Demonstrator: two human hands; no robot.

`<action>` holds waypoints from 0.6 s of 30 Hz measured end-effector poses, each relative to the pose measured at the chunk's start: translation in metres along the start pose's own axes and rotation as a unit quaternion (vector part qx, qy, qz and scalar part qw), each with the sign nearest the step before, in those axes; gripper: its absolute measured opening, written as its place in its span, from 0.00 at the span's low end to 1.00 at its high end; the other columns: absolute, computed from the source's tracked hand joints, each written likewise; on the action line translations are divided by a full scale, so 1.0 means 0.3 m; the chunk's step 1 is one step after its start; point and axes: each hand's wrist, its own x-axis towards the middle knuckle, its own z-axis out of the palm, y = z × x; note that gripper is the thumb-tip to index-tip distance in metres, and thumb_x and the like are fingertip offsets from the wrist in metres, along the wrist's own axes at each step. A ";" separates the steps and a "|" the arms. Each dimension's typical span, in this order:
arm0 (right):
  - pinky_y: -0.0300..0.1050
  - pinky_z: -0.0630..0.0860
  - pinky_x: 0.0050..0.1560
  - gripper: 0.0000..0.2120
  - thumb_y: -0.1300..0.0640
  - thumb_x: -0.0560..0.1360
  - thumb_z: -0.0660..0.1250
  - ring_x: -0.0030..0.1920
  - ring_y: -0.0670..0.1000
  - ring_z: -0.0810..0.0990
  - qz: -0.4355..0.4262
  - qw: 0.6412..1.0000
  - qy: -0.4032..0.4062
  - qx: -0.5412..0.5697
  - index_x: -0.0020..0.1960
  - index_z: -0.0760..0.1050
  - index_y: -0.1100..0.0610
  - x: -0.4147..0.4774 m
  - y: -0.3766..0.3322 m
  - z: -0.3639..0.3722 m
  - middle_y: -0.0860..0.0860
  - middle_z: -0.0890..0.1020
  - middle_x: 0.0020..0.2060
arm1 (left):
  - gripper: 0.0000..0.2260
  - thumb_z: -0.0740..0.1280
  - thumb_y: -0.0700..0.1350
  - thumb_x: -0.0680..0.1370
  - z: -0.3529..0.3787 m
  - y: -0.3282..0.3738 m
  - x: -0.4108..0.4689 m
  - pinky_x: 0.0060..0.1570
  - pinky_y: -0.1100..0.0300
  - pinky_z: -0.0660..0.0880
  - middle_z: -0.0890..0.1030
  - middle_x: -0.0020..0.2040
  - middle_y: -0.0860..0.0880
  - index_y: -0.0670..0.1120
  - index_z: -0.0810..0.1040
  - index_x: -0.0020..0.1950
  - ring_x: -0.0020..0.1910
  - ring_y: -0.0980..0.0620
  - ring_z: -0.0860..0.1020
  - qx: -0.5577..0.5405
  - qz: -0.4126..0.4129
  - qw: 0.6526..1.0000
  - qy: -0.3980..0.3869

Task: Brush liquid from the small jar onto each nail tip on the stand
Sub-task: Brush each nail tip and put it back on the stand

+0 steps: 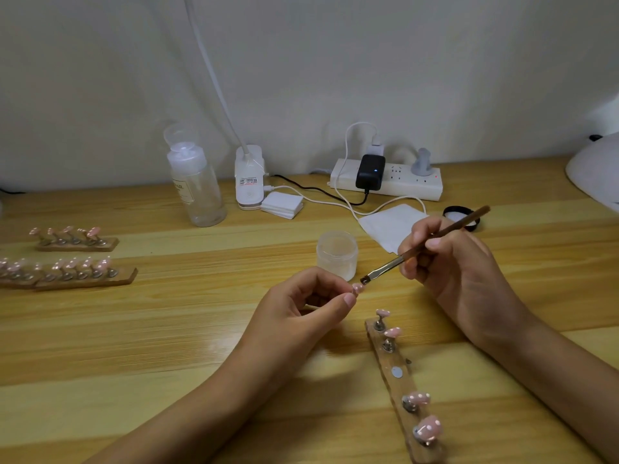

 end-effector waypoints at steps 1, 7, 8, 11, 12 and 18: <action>0.38 0.75 0.36 0.12 0.63 0.70 0.56 0.33 0.48 0.76 0.001 1.000 -0.005 -0.005 0.38 0.76 0.54 0.000 0.000 0.000 0.51 0.79 0.32 | 0.04 0.71 0.45 0.74 0.000 -0.001 0.000 0.40 0.67 0.76 0.84 0.41 0.58 0.53 0.82 0.41 0.40 0.63 0.78 0.003 0.001 1.000 0.001; 0.39 0.76 0.36 0.10 0.63 0.70 0.57 0.34 0.49 0.77 -0.001 0.999 -0.013 -0.039 0.39 0.76 0.55 -0.010 0.000 0.005 0.53 0.79 0.33 | 0.07 0.70 0.41 0.75 0.002 0.003 0.002 0.40 0.66 0.75 0.82 0.37 0.59 0.53 0.82 0.41 0.37 0.63 0.77 0.008 0.002 1.000 0.003; 0.39 0.76 0.37 0.10 0.63 0.70 0.57 0.34 0.49 0.77 -0.004 0.999 -0.013 -0.050 0.39 0.76 0.54 -0.012 -0.001 0.007 0.53 0.79 0.33 | 0.07 0.70 0.41 0.75 0.003 0.003 0.001 0.40 0.66 0.75 0.82 0.37 0.59 0.53 0.82 0.40 0.37 0.63 0.77 0.010 0.003 1.000 0.004; 0.39 0.76 0.37 0.11 0.63 0.70 0.58 0.35 0.48 0.76 -0.020 0.995 -0.002 -0.095 0.38 0.77 0.52 -0.020 -0.010 0.015 0.52 0.79 0.33 | 0.06 0.70 0.41 0.74 0.003 0.005 0.000 0.40 0.68 0.75 0.84 0.40 0.59 0.51 0.82 0.41 0.39 0.63 0.78 0.008 -0.002 1.000 0.003; 0.38 0.76 0.38 0.11 0.63 0.70 0.58 0.35 0.47 0.76 -0.027 0.994 0.006 -0.107 0.38 0.76 0.51 -0.023 -0.013 0.017 0.51 0.79 0.33 | 0.05 0.70 0.41 0.74 0.003 0.004 0.000 0.40 0.68 0.74 0.84 0.41 0.57 0.50 0.82 0.41 0.40 0.62 0.78 0.005 -0.003 1.000 0.004; 0.38 0.76 0.38 0.11 0.64 0.69 0.59 0.35 0.46 0.77 -0.052 0.987 0.041 -0.147 0.36 0.76 0.51 -0.026 -0.015 0.032 0.49 0.79 0.33 | 0.03 0.71 0.41 0.74 0.005 0.003 -0.002 0.39 0.66 0.73 0.84 0.42 0.49 0.47 0.81 0.41 0.42 0.52 0.79 0.001 -0.005 1.000 0.011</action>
